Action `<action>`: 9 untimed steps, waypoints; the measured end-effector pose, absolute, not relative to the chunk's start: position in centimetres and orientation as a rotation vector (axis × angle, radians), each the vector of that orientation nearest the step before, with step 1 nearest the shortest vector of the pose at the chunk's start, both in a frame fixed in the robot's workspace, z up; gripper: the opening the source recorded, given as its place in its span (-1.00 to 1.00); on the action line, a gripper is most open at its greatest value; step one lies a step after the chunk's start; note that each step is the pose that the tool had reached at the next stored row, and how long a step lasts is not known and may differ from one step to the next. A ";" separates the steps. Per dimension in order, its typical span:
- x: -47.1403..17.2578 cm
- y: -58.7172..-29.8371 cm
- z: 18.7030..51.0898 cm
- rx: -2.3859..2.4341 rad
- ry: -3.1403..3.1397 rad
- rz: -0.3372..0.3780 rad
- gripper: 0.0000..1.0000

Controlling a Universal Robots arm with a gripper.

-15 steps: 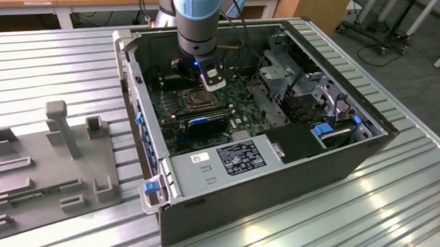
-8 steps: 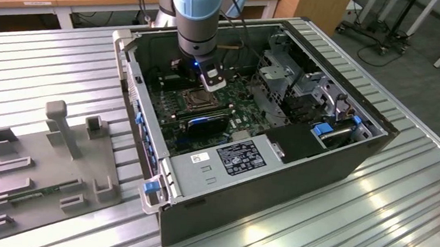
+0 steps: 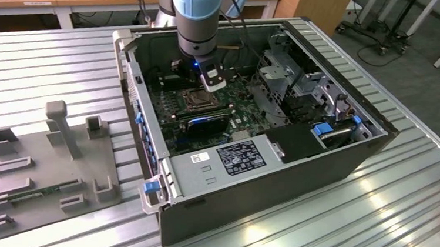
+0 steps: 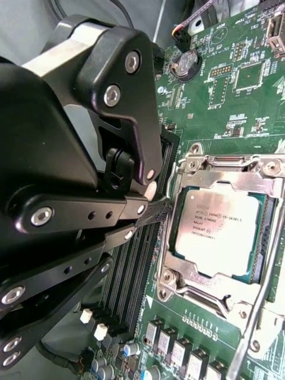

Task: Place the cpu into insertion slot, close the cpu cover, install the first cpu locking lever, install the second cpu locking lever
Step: 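Install the first cpu locking lever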

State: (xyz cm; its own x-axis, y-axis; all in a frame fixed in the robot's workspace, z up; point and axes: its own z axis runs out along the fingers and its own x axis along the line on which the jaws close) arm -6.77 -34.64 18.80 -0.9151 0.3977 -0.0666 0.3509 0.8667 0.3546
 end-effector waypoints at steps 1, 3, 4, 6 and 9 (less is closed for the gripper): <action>-6.8 -34.6 18.8 0.585 2.901 0.512 -0.80; -6.8 -34.6 18.8 0.585 2.901 0.512 -0.80; -6.8 -34.6 18.8 0.585 2.901 0.512 -0.80; -6.8 -34.6 18.8 0.585 2.901 0.512 -0.80; -6.8 -34.6 18.7 0.585 2.901 0.512 -0.80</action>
State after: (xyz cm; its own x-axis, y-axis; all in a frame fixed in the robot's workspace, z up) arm -6.77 -34.64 18.70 -0.9151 0.3977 -0.0668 0.3509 0.8668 0.3543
